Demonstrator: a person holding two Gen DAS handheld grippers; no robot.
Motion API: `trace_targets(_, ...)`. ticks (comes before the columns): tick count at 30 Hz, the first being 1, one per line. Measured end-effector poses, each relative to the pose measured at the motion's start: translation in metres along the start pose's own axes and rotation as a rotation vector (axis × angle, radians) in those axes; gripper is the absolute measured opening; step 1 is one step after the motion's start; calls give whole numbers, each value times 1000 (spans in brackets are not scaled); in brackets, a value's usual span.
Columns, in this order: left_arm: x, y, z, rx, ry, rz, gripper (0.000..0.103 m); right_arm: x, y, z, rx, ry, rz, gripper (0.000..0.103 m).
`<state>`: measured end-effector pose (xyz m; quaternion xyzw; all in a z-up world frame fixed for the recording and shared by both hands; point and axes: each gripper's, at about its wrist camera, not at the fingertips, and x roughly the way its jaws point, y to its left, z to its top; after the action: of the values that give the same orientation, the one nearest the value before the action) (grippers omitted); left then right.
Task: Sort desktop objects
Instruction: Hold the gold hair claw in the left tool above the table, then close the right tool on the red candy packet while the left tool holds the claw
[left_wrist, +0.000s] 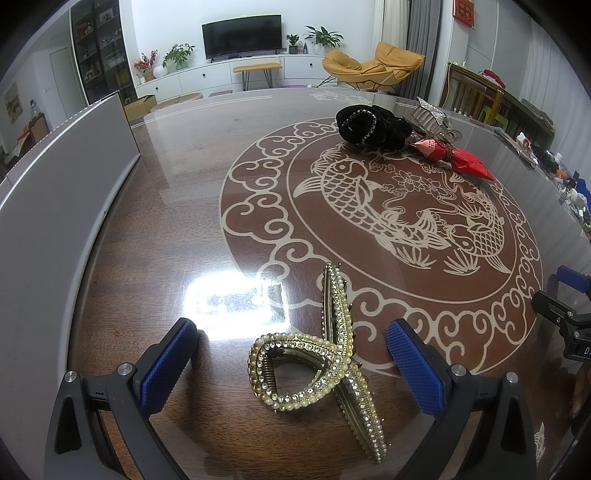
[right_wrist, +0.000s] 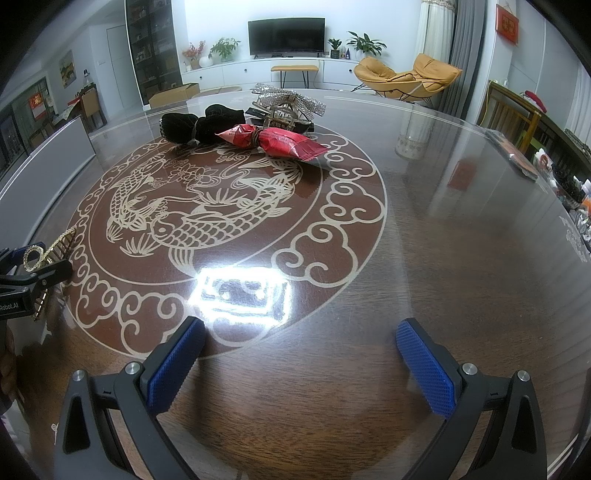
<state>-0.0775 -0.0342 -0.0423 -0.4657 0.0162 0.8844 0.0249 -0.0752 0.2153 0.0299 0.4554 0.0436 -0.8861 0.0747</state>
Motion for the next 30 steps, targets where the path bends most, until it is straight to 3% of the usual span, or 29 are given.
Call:
trace_targets(9,0,0,0,0,0,0,103,0,-1,2,-10,0,19,103)
trace_targets(11,0,0,0,0,0,0,103,4,-2,21,-54,-9,74,103)
trace_targets(19,0,0,0,-1,0,0,103,63,20,138,-294,-6,22,103)
trace_targets(25,0,0,0,-1,-1,0,103,106,32,156,-315,105,123,100)
trace_targets(27,0,-1,0,-1,-1,0,103,104,30,155,-273,93,187,73)
trace_targets(28,0,0,0,-1,-1,0,103,102,30,154,-258,79,178,65)
trace_targets(30,0,0,0,-2,-1,0,103,94,28,148,-230,59,201,22)
